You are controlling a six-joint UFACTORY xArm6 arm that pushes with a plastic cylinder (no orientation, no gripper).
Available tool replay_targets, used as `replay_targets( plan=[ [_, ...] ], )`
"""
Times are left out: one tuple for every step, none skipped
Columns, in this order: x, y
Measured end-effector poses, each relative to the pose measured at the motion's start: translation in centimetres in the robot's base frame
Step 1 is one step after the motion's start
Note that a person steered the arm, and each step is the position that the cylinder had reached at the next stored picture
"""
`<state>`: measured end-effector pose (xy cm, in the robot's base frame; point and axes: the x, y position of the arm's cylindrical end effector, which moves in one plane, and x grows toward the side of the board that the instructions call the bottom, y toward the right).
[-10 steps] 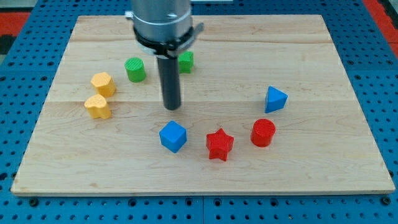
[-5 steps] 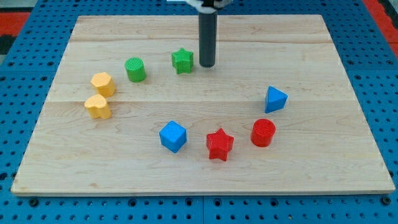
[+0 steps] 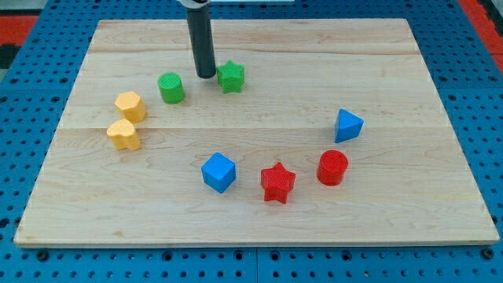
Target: Keep the green circle towards the green star
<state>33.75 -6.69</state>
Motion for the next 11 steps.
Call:
replay_targets(
  plan=[
    [1.0,4.2],
    [1.0,8.4],
    [-1.2,4.5],
    [-4.5,-2.3],
    [-3.1,-5.7],
    [0.3,-8.5],
    [1.0,-11.3],
    [2.4,-11.1],
    [4.0,-10.1],
    [3.9,-7.8],
    [3.7,-4.9]
  ],
)
